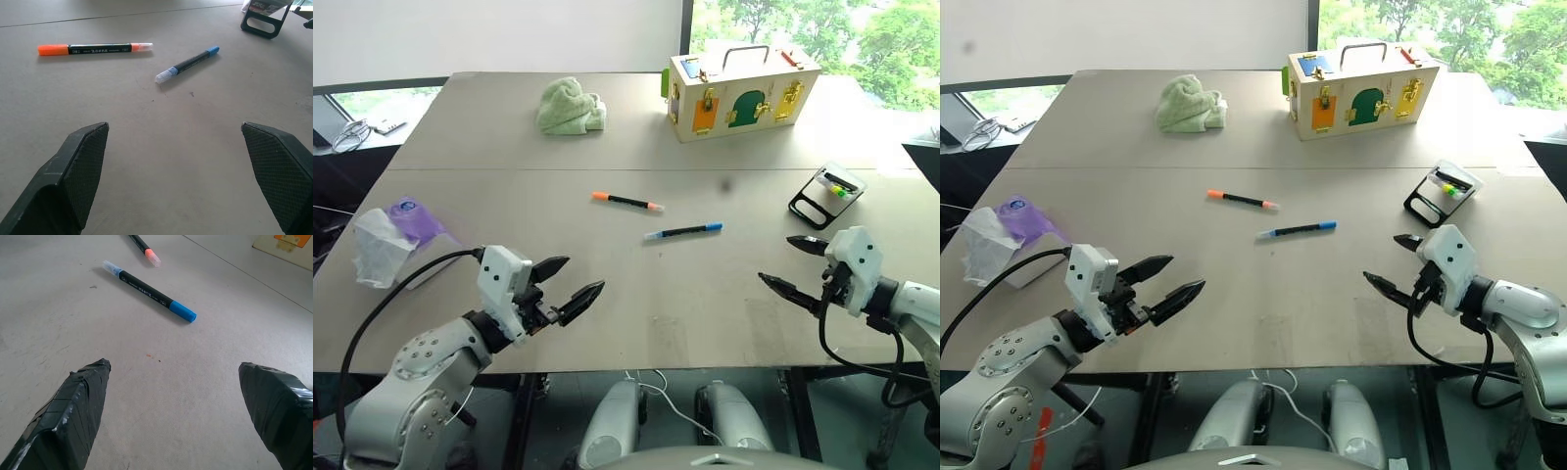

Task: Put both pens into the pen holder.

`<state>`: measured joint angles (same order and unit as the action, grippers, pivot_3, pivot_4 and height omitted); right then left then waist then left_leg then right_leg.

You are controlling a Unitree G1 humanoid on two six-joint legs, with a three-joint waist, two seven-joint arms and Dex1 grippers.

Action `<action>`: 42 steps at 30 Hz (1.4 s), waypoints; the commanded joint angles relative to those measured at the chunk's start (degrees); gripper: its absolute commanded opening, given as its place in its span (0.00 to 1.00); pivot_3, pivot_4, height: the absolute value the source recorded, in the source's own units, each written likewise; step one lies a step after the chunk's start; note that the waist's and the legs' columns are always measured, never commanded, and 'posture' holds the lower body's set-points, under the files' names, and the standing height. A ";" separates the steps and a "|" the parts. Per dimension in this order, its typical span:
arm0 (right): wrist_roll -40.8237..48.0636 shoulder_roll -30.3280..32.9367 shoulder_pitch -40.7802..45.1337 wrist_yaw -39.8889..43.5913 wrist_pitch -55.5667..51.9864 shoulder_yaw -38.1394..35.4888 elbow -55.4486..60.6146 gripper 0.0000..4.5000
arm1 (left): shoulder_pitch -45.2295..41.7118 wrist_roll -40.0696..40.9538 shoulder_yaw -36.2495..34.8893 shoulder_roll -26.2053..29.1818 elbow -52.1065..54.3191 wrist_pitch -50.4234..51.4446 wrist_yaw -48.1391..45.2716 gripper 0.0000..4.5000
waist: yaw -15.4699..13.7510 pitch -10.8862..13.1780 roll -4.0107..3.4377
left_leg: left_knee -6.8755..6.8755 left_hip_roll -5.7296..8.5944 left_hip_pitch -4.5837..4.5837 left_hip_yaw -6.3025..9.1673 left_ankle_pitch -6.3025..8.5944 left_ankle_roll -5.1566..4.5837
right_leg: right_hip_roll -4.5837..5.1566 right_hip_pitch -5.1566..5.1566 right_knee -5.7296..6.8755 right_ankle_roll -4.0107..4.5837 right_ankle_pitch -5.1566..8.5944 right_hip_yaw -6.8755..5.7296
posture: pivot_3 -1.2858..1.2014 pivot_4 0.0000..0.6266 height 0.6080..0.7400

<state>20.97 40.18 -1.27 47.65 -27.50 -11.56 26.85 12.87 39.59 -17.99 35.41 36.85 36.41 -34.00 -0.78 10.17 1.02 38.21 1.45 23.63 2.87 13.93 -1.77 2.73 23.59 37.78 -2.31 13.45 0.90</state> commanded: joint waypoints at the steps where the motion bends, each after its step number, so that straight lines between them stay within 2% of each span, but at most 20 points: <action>1: -2.27 0.35 9.11 0.92 -1.32 6.32 -3.05 0.99 | -0.06 1.41 -1.00 0.65 2.53 -0.44 -0.57 1.00 | 0.01 0.00 0.00 | 0.00 0.00 0.00 0.00 0.00 0.00 | 0.00 0.00 0.00 0.00 0.00 0.00 | 0.52 0.24 1.00; 4: -7.31 -0.41 25.69 3.96 -6.82 18.97 -11.73 0.99 | -0.13 1.65 -0.10 1.75 3.99 -0.24 -1.45 1.00 | 2.41 0.18 -0.05 | 0.02 -0.13 -0.22 -0.40 -0.01 -0.01 | -0.09 -0.04 0.01 0.15 -0.07 0.11 | 0.52 0.24 1.00; 8: -12.75 -1.48 39.71 6.55 -11.14 29.82 -18.17 0.99 | 0.32 0.55 -0.09 2.90 5.90 -0.89 -1.36 1.00 | 1.75 0.12 0.06 | -0.31 -0.22 -0.69 -0.53 0.00 -0.01 | -0.09 -0.26 0.02 0.22 -0.06 0.07 | 0.52 0.24 1.00; 12: -11.06 -6.08 49.06 10.43 -14.01 33.39 -21.95 0.99 | 0.73 1.65 -0.98 3.02 6.76 -0.83 -1.12 1.00 | 1.35 0.12 0.05 | -0.63 -0.19 -0.48 -0.48 -0.01 0.03 | -0.03 0.00 -0.09 0.03 -0.19 0.09 | 0.52 0.24 1.00; 21: -17.72 -19.39 68.14 10.26 -22.57 43.92 -41.92 0.99 | 3.59 -1.95 0.06 3.77 6.21 -3.89 -2.85 1.00 | 1.58 0.15 0.00 | -0.89 -0.16 -0.36 -0.48 -0.02 0.08 | 0.06 0.23 -0.20 0.06 -0.20 0.16 | 0.52 0.24 1.00; 22: -19.07 -20.91 69.86 10.13 -22.61 45.54 -44.52 0.94 | 3.86 -2.12 -0.09 3.76 5.98 -4.19 -3.09 1.00 | 1.58 0.15 -0.01 | -0.89 -0.15 -0.36 -0.46 -0.02 0.08 | 0.07 0.23 -0.19 0.06 -0.20 0.17 | 0.52 0.24 1.00; 25: -22.29 -25.28 73.35 9.29 -22.83 49.09 -50.95 0.72 | 4.89 -3.28 0.05 3.62 5.18 -5.49 -3.82 1.00 | 1.80 0.16 -0.02 | -0.92 -0.07 -0.37 -0.49 -0.03 0.10 | 0.12 0.26 -0.15 0.06 -0.20 0.14 | 0.52 0.24 1.00; 31: -26.87 -29.99 74.08 8.27 -20.64 51.68 -58.13 0.72 | 5.45 -4.35 0.97 2.04 5.41 -6.78 -3.30 1.00 | 1.75 0.15 -0.02 | -0.98 -0.05 -0.09 -0.48 -0.18 0.37 | 0.12 0.64 -0.10 0.06 -0.21 0.07 | 0.52 0.24 1.00; 33: -27.45 -30.86 74.36 9.14 -19.77 51.92 -60.40 0.72 | 6.55 -4.76 1.08 1.68 5.84 -7.35 -3.61 1.00 | 1.77 0.15 -0.02 | -0.93 -0.01 0.20 -0.51 -0.22 0.42 | 0.13 0.96 0.00 0.05 -0.23 0.10 | 0.52 0.24 1.00; 38: -30.17 -31.83 74.80 10.34 -15.58 52.94 -65.01 0.72 | 8.54 -4.28 0.31 0.69 6.71 -9.23 -4.60 1.00 | 1.99 0.14 -0.03 | -1.00 -0.03 0.18 -0.59 -0.22 0.42 | 0.11 1.04 0.05 0.06 -0.22 0.15 | 0.52 0.24 1.00; 42: -31.40 -32.46 74.77 13.00 -13.65 54.12 -68.38 0.49 | 9.64 -3.50 -0.01 0.52 6.55 -11.59 -7.33 1.00 | 2.22 0.09 -0.04 | -0.98 -0.03 0.14 -0.59 -0.22 0.41 | 0.10 1.03 0.11 0.06 -0.23 0.16 | 0.52 0.24 1.00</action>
<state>-8.42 7.50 73.05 60.46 -41.59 41.48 -39.88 22.29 35.35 -17.33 35.97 41.36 26.66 -40.35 1.44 10.26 0.98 37.23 1.42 23.71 2.28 13.71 -1.37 2.82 24.56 37.91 -2.24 13.22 1.05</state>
